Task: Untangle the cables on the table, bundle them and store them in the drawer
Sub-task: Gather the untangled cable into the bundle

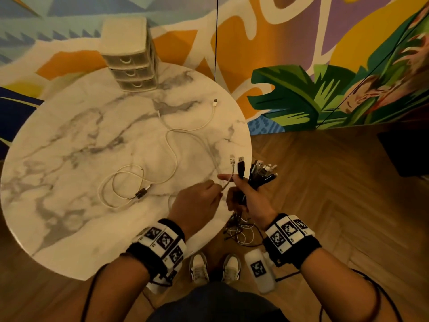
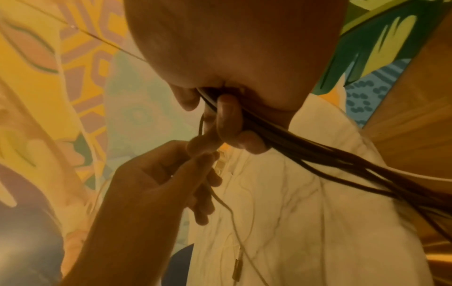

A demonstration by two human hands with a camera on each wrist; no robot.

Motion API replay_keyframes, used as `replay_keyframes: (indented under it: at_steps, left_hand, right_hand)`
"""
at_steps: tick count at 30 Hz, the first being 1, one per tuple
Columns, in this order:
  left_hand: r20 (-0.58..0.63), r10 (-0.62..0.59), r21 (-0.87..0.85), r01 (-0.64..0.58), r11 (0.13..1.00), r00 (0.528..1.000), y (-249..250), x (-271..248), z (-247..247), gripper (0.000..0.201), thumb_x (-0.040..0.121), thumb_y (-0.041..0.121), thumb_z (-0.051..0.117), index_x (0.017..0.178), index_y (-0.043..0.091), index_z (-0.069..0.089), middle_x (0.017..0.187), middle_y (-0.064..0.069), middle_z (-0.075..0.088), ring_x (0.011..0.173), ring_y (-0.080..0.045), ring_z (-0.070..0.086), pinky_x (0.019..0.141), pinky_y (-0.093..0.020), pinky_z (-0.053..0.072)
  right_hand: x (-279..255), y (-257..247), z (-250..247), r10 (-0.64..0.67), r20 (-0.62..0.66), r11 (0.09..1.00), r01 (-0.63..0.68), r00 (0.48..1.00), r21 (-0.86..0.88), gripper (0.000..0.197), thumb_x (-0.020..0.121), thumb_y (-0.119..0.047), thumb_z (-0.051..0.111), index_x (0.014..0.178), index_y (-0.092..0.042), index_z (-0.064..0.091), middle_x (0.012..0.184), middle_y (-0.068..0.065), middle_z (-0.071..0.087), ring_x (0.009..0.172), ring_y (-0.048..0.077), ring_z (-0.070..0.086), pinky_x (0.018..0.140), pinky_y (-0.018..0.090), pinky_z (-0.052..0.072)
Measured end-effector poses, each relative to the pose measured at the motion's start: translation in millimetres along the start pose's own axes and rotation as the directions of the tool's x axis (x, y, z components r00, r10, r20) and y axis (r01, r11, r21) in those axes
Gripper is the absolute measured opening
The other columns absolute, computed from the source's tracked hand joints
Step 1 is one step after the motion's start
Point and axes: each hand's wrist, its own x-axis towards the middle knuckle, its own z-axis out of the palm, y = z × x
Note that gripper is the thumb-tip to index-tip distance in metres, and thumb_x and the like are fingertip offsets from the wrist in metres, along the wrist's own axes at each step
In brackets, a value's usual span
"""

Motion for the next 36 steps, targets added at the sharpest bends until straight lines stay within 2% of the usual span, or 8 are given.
replay_keyframes:
  at_steps: [6,11,19,24,27,29,32,36]
  left_hand:
    - [0.134,-0.097,-0.19,0.121,0.974,0.986,0,1,-4,0.02,0.094,0.034,0.049,0.103,0.021,0.061,0.092,0.008,0.058,0.072,-0.01,0.055,0.062,-0.023,0.042]
    - [0.204,-0.358,-0.619,0.403,0.674,0.911,4,45,-26,0.02,0.095,0.026,0.05,0.104,0.014,0.064,0.089,0.003,0.064,0.07,-0.002,0.054,0.058,-0.011,0.04]
    - [0.27,-0.315,-0.729,0.407,0.551,0.91,28,58,-23,0.016,0.093,0.018,0.057,0.096,0.007,0.068,0.075,0.004,0.061,0.052,0.004,0.053,0.051,-0.012,0.04]
    - [0.352,-0.218,-0.796,0.413,0.442,0.91,41,55,-27,0.014,0.094,0.015,0.053,0.09,0.018,0.066,0.085,-0.008,0.066,0.053,-0.034,0.054,0.034,-0.023,0.04]
    - [0.361,-0.166,-0.818,0.397,0.416,0.918,40,59,-27,0.015,0.092,0.012,0.055,0.091,0.015,0.069,0.096,-0.012,0.066,0.087,-0.037,0.064,0.065,-0.045,0.055]
    - [0.383,-0.139,-0.812,0.404,0.422,0.913,41,60,-29,0.015,0.091,0.007,0.056,0.096,0.005,0.07,0.098,-0.01,0.066,0.099,-0.025,0.062,0.09,-0.039,0.049]
    - [0.408,-0.093,-0.804,0.406,0.434,0.908,40,60,-30,0.018,0.09,0.005,0.056,0.101,0.001,0.069,0.099,-0.009,0.066,0.101,-0.023,0.061,0.09,-0.029,0.047]
    - [0.368,-0.117,-0.834,0.383,0.398,0.922,43,55,-30,0.018,0.095,0.016,0.052,0.102,0.012,0.067,0.087,-0.005,0.063,0.079,-0.037,0.062,0.07,-0.046,0.05]
  right_hand:
    - [-3,-5,0,-0.078,-0.011,0.997,0.078,0.997,0.028,0.03,0.1,-0.019,0.04,0.087,0.0,0.059,0.048,0.0,0.042,0.038,0.009,0.034,0.04,0.02,0.026]
    - [-11,-12,6,-0.06,0.023,0.998,0.06,0.998,-0.003,0.03,0.1,-0.018,0.04,0.082,-0.003,0.059,0.053,0.003,0.04,0.043,0.009,0.035,0.043,0.021,0.026]
    - [-23,-20,9,-0.034,-0.017,0.992,0.031,0.999,-0.126,0.035,0.1,-0.015,0.04,0.069,-0.014,0.056,0.055,0.001,0.045,0.044,0.009,0.037,0.045,0.021,0.03]
    - [-21,-15,10,-0.063,0.01,0.952,0.063,0.998,-0.301,0.036,0.097,-0.005,0.044,0.065,-0.011,0.058,0.066,0.014,0.049,0.053,0.021,0.04,0.052,0.027,0.034]
    - [-23,-16,8,-0.039,0.033,0.914,0.049,0.999,-0.403,0.039,0.098,-0.005,0.044,0.063,-0.013,0.059,0.061,0.008,0.05,0.05,0.012,0.041,0.049,0.022,0.035]
    - [-25,-18,6,-0.043,0.036,0.885,0.055,0.998,-0.463,0.034,0.097,-0.004,0.045,0.066,-0.006,0.058,0.061,0.007,0.05,0.051,0.011,0.043,0.051,0.021,0.036]
    - [-29,-14,5,-0.025,0.014,0.812,0.029,1.0,-0.582,0.027,0.097,-0.004,0.045,0.076,-0.005,0.061,0.068,0.004,0.052,0.058,0.008,0.045,0.056,0.016,0.04]
    - [-29,-17,13,-0.18,-0.15,0.892,0.097,0.972,-0.441,0.039,0.098,-0.003,0.04,0.063,-0.015,0.053,0.056,-0.011,0.051,0.051,-0.001,0.051,0.054,0.014,0.04]
